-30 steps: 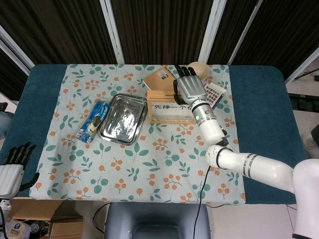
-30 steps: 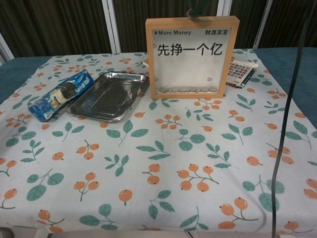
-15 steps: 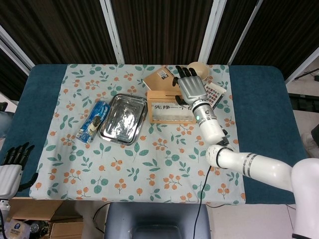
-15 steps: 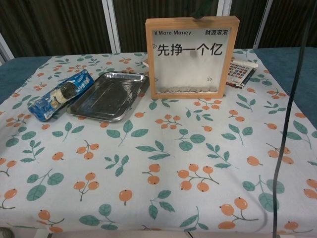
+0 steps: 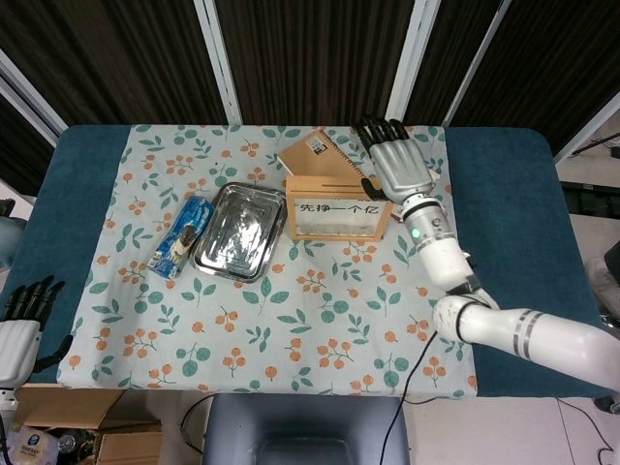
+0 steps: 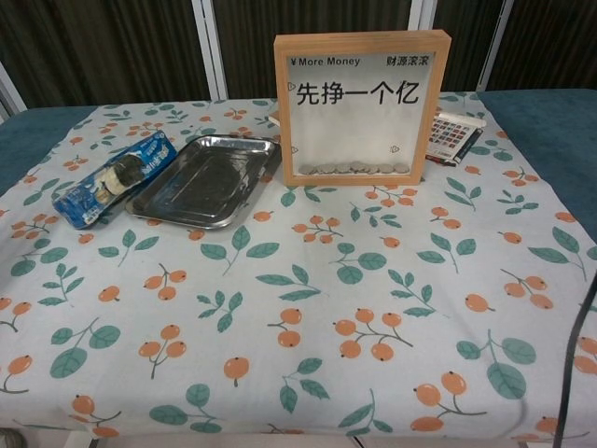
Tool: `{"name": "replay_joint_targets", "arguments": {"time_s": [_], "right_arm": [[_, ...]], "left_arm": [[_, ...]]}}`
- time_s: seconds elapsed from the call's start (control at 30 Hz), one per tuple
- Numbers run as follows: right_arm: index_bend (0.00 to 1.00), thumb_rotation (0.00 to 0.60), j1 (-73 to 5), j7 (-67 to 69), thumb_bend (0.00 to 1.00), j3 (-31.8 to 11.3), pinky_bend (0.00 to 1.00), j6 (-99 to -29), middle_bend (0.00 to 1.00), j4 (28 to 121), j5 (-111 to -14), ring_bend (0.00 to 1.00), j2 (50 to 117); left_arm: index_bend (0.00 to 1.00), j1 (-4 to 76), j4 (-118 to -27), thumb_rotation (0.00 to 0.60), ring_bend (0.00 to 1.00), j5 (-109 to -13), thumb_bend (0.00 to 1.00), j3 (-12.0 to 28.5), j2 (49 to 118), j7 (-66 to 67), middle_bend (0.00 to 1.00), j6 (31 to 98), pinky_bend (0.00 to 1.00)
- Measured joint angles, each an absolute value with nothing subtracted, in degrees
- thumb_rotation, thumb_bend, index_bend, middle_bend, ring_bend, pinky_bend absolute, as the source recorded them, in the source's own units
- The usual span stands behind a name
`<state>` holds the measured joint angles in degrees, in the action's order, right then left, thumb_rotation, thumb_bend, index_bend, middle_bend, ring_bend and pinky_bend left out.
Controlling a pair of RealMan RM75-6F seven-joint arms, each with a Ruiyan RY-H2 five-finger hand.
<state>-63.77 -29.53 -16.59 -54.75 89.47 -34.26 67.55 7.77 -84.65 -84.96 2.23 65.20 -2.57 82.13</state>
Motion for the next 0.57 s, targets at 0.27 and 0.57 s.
{"name": "replay_joint_targets", "arguments": {"time_s": [0.27,0.57], "right_arm": [[0.00,0.600,-41.67,-22.30,0.41,-6.42,0.00,-79.16,0.00,100.31,-55.67,0.00,59.16],[0.00,0.600,-15.08,-6.95,0.40,5.18,0.00,-94.22,0.00,93.42,-67.37,0.00,61.42]], "left_arm": [[0.00,7.42,-85.67,0.600,0.00,-85.94,0.33,2.32,64.66,-2.22,0.00,83.65,0.00],[0.00,7.21,-87.18,0.600,0.00,-87.48,0.33,2.45,64.47,-0.21,0.00,85.51,0.00]]}}
